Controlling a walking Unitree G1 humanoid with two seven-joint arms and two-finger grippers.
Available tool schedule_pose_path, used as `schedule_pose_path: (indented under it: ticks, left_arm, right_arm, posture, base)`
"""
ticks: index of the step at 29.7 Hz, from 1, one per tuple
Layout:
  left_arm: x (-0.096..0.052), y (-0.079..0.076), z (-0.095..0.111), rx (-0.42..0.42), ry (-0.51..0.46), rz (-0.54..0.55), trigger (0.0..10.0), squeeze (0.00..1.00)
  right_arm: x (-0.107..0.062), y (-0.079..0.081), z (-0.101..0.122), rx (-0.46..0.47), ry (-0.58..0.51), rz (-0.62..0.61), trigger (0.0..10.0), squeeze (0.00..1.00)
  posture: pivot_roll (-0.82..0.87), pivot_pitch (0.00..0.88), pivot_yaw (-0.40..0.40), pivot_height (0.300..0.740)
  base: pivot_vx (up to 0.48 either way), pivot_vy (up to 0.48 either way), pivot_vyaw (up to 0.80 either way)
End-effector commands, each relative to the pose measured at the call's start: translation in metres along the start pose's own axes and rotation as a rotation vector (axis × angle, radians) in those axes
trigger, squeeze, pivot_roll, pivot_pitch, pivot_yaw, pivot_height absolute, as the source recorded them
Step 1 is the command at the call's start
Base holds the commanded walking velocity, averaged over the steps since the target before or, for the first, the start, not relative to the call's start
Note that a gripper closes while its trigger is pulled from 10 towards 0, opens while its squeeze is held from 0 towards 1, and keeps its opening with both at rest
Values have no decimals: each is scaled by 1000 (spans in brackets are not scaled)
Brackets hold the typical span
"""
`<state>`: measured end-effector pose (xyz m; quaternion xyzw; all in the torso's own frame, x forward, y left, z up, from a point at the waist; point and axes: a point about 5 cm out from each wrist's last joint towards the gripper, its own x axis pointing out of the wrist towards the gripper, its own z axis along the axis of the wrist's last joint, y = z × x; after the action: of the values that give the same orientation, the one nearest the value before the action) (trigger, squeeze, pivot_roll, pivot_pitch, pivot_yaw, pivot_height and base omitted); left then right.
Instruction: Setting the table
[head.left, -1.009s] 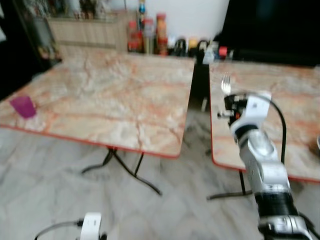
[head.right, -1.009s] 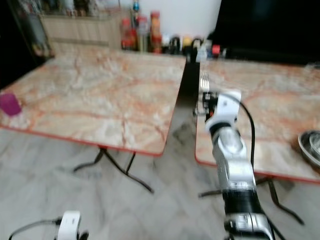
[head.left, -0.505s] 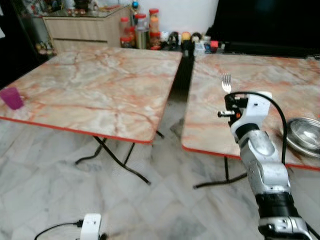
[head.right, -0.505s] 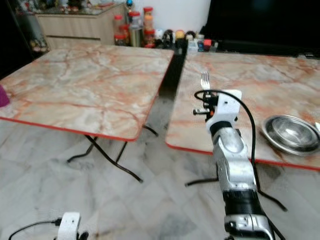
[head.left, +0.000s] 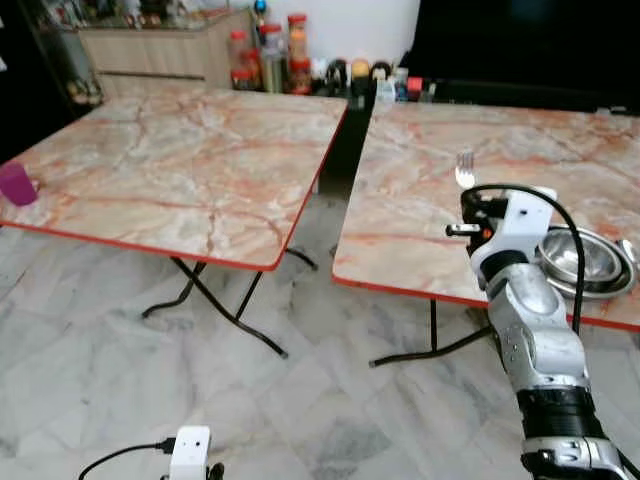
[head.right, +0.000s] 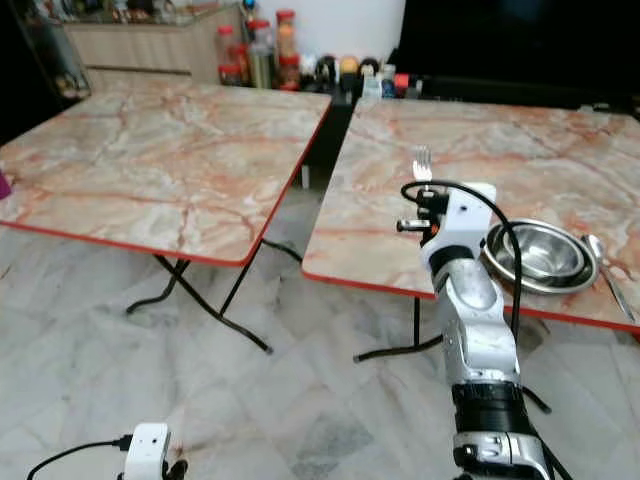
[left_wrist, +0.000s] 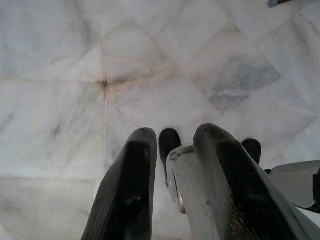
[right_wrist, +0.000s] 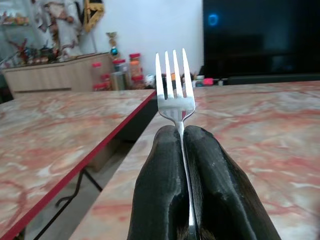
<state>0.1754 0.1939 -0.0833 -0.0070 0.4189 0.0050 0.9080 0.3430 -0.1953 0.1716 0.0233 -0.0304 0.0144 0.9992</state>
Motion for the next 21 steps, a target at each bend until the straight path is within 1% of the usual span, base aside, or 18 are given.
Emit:
schedule_pose_path:
  ticks: [1,4,7,9,21]
  left_arm:
    - [0,3,1,3,1,8,10000,0]
    - [0,3,1,1,1,9,10000,0]
    - [0,3,1,0,2,9,10000,0]
    - [0,3,1,-1,2,8,10000,0]
    - [0,3,2,-3,1,6,10000,0]
  right_arm:
    - [3,3,8,8,-27,8,10000,0]
    - [3,3,8,20,-24,9,10000,0]
    - [3,2,8,17,-22,8,10000,0]
    - [3,2,9,0,-29,6,10000,0]
    - [3,1,9,14,-29,-2,10000,0]
  posture:
    - [-1,0,-9,736]
    - [-1,0,-10,736]
    - [-1,0,-9,736]
    - [0,0,-11,736]
    - [0,0,-11,736]
  base:
    - [326,0,0]
    - [359,0,0]
    - [364,0,-477]
    - [364,0,0]
    - [363,0,0]
